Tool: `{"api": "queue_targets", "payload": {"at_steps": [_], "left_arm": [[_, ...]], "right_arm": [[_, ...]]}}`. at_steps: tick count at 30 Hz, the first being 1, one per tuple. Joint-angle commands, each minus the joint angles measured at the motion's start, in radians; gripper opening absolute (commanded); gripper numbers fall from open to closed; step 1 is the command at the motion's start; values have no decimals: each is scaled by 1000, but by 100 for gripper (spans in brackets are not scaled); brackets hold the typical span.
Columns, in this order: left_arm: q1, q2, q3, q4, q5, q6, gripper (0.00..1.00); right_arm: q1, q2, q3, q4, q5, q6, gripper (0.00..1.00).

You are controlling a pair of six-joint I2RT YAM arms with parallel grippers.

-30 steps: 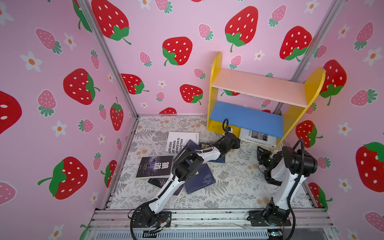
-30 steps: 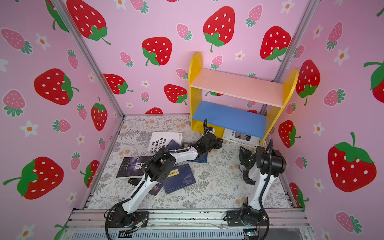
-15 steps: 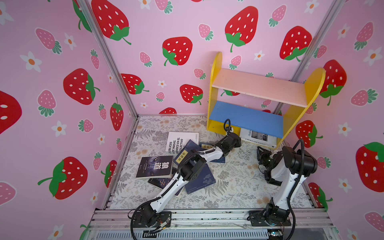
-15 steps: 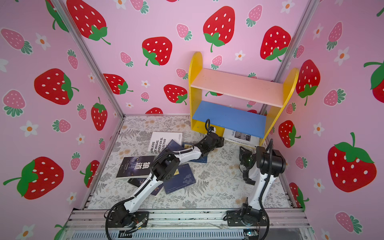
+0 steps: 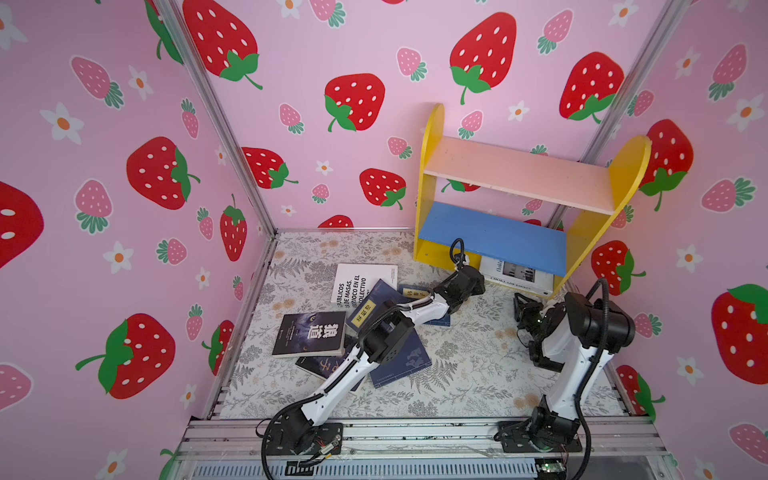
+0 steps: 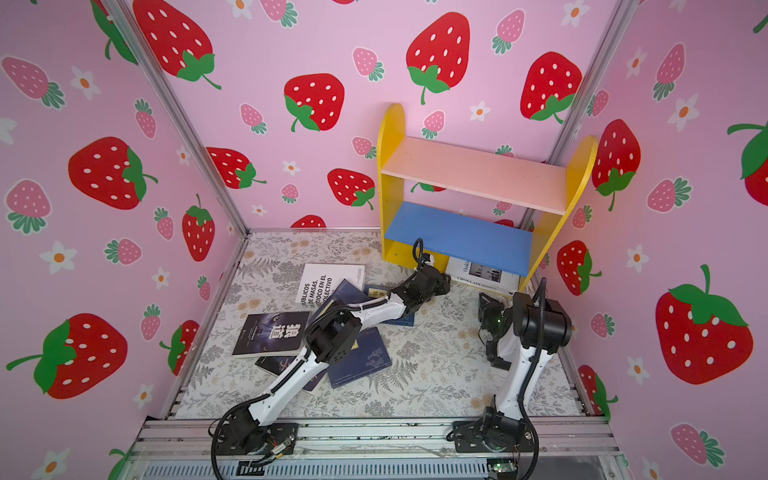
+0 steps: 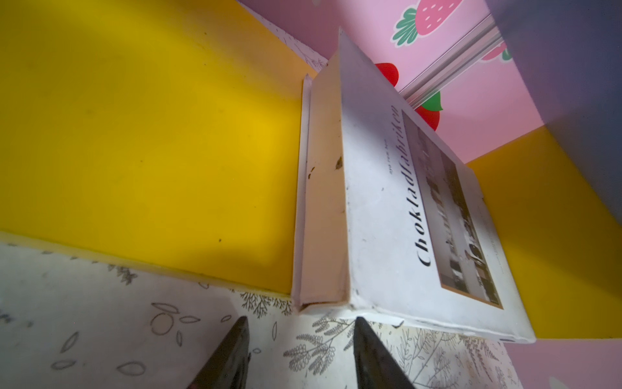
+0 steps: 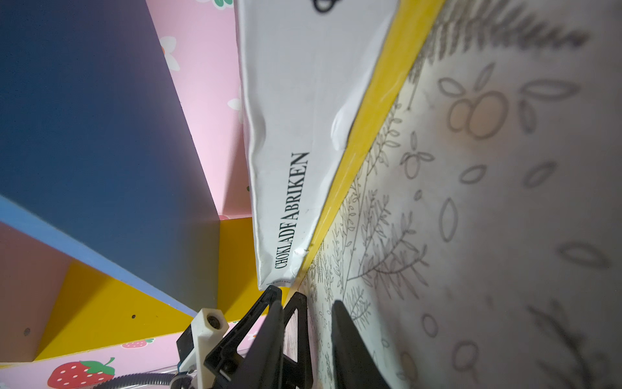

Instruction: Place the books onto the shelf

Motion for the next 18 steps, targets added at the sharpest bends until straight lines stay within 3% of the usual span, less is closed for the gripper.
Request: {"api": "queue_targets", "payload": {"at_steps": [1, 5, 7, 11, 14, 18], "left_arm": [[-5, -28, -36, -34, -12, -8, 56], [-1, -181, -239, 91, -8, 52, 70], [0, -281, -381, 174, 3, 95, 81], [5, -496, -635, 293, 53, 156, 93], [9, -669, -788, 295, 104, 200, 96], [19, -917, -962, 182, 124, 250, 99]], "right_arm": [[-7, 114, -77, 305, 29, -5, 28], [-10, 48, -91, 302, 26, -26, 29], [-12, -13, -100, 294, 26, -42, 30], [-11, -192, -124, 190, 24, -100, 32], [-7, -417, -137, -36, 25, -216, 34], [45, -831, -79, -619, 135, -480, 37]]}}
